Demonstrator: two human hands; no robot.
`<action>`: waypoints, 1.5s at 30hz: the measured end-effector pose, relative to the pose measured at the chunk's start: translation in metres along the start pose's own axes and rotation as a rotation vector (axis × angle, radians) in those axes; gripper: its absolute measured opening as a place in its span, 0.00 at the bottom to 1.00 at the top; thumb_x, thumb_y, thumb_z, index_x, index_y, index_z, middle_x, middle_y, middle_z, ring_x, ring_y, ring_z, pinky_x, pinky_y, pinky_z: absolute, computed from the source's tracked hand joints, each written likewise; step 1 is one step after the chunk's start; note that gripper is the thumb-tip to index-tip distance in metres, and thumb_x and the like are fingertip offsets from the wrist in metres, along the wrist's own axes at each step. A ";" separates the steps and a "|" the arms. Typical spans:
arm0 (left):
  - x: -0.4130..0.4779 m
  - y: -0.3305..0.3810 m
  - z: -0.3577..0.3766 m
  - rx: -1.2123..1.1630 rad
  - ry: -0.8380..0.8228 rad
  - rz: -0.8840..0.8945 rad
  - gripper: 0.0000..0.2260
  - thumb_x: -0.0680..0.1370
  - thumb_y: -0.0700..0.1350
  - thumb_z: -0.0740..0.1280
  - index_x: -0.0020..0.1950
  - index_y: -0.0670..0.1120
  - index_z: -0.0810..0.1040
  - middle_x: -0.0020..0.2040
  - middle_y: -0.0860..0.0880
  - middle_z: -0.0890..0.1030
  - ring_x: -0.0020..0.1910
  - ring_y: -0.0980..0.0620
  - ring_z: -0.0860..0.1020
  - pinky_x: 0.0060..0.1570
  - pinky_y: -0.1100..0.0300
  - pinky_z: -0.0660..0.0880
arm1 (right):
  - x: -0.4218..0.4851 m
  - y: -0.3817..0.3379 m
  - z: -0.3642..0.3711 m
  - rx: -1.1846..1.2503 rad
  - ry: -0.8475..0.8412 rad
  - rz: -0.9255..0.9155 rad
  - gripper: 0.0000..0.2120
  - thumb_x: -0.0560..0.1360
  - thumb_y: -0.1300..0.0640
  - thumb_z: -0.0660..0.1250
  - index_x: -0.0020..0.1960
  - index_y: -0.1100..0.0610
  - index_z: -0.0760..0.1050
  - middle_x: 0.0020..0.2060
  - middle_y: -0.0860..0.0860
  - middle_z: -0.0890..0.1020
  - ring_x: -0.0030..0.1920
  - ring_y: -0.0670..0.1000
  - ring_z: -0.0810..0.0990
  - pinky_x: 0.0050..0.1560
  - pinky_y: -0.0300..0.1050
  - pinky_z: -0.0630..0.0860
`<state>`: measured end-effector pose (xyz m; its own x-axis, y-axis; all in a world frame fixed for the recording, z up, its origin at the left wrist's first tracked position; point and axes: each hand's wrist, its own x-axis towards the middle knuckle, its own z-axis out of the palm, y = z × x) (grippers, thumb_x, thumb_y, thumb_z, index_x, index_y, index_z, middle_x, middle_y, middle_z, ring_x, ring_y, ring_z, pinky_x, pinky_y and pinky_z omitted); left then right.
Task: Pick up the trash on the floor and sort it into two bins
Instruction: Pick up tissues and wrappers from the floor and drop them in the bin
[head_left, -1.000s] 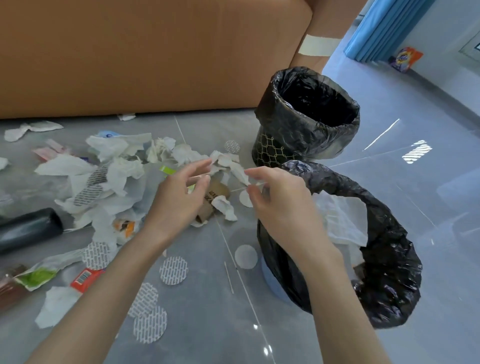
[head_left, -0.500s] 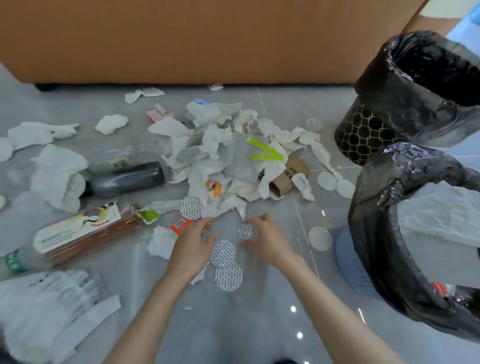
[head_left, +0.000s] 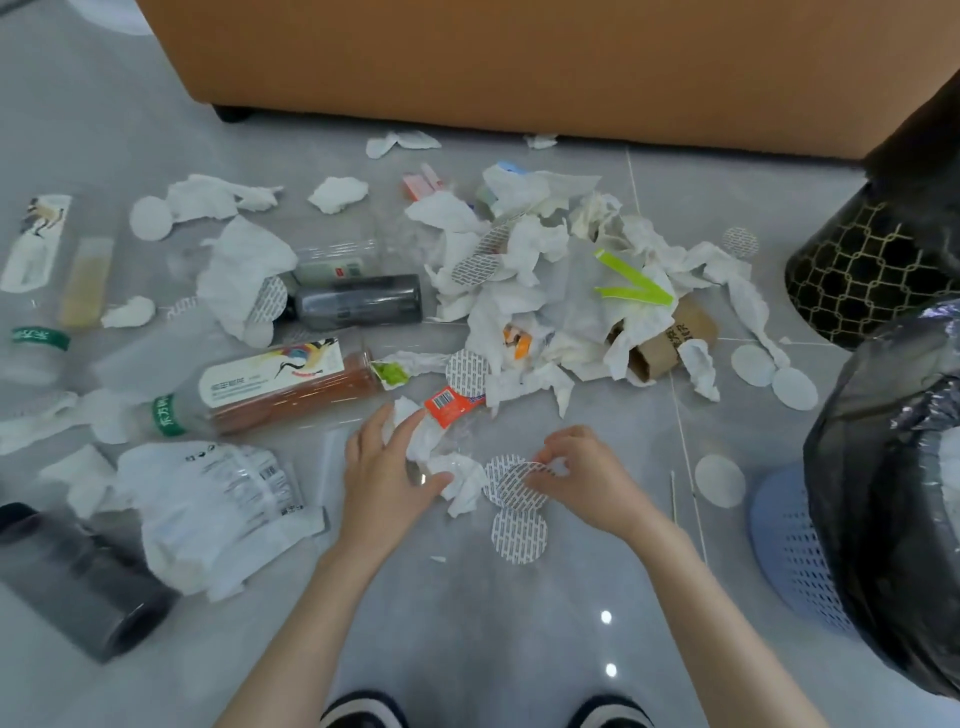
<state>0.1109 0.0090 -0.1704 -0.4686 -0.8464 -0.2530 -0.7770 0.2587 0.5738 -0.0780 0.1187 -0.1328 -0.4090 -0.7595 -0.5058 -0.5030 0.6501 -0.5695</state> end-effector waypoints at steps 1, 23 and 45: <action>0.001 0.000 0.001 0.024 -0.028 0.016 0.36 0.68 0.54 0.74 0.73 0.55 0.64 0.75 0.49 0.57 0.72 0.48 0.53 0.70 0.55 0.57 | -0.001 -0.006 0.001 -0.040 -0.042 -0.027 0.10 0.72 0.51 0.72 0.52 0.54 0.80 0.61 0.49 0.70 0.61 0.51 0.72 0.58 0.41 0.68; 0.003 -0.002 -0.015 -0.120 0.126 -0.062 0.21 0.74 0.37 0.64 0.65 0.52 0.72 0.55 0.50 0.81 0.51 0.45 0.78 0.47 0.55 0.73 | -0.006 -0.013 0.004 0.126 0.082 0.004 0.15 0.68 0.56 0.75 0.51 0.51 0.74 0.40 0.50 0.79 0.36 0.41 0.74 0.29 0.29 0.68; 0.020 0.033 -0.085 -0.616 0.518 -0.129 0.12 0.75 0.40 0.68 0.52 0.49 0.67 0.46 0.52 0.76 0.37 0.63 0.74 0.34 0.74 0.68 | -0.013 -0.003 0.024 -0.176 -0.060 -0.051 0.07 0.70 0.55 0.73 0.47 0.52 0.78 0.46 0.47 0.73 0.52 0.51 0.75 0.47 0.44 0.72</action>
<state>0.1122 -0.0389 -0.0902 -0.0204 -0.9990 -0.0409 -0.3701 -0.0304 0.9285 -0.0524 0.1269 -0.1401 -0.3359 -0.7853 -0.5201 -0.6493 0.5931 -0.4761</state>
